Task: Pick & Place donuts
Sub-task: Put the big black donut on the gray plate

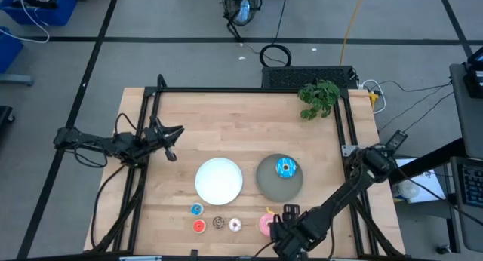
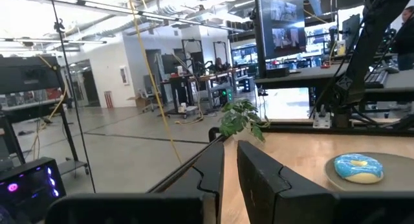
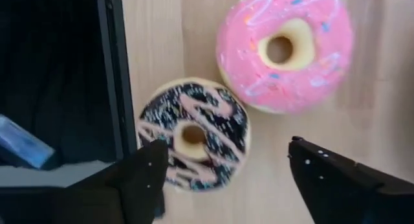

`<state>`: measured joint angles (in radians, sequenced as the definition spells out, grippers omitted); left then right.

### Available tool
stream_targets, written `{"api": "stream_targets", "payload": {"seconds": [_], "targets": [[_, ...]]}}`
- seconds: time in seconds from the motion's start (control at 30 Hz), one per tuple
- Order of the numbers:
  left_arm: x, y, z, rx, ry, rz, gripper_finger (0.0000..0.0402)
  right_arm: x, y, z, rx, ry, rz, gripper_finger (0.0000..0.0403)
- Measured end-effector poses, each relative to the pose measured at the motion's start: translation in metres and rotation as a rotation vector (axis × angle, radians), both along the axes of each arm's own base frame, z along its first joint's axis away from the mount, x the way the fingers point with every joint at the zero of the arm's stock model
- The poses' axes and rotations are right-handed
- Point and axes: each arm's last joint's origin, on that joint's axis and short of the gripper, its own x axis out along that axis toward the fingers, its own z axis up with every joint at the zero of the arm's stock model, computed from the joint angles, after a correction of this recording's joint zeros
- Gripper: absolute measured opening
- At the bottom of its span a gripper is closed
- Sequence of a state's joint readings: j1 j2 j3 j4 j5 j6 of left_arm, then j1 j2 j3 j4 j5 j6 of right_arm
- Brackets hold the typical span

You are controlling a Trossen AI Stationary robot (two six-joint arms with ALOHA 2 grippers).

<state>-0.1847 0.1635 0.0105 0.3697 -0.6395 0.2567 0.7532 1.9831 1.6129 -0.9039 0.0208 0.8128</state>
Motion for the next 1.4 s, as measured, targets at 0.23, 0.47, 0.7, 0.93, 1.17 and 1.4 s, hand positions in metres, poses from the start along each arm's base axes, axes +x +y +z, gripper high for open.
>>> {"api": "stream_targets", "payload": {"seconds": [0.23,0.47,0.7,0.93,1.17,1.4], "targets": [[0.000,0.000,0.000,0.000,-0.005,0.000,0.0051,-0.007,-0.004,-0.026,0.026,0.049,-0.060,0.0315],[0.000,0.000,0.002,0.000,-0.016,0.000,0.0051,-0.009,-0.009,-0.043,0.041,0.042,-0.033,0.0314],[0.000,0.000,0.002,0.000,-0.015,0.001,0.0051,-0.010,-0.018,-0.058,0.049,0.033,-0.047,0.0313],[0.000,0.000,0.001,-0.008,-0.009,-0.001,0.0051,-0.013,-0.021,-0.066,0.046,0.032,-0.038,0.0313],[0.000,0.000,0.000,-0.021,-0.011,-0.005,0.0051,-0.012,-0.020,-0.066,0.047,0.021,-0.015,0.0278],[0.000,0.000,0.000,-0.015,-0.008,-0.003,0.0051,-0.014,-0.021,-0.062,0.066,0.025,0.041,0.0131]]}}
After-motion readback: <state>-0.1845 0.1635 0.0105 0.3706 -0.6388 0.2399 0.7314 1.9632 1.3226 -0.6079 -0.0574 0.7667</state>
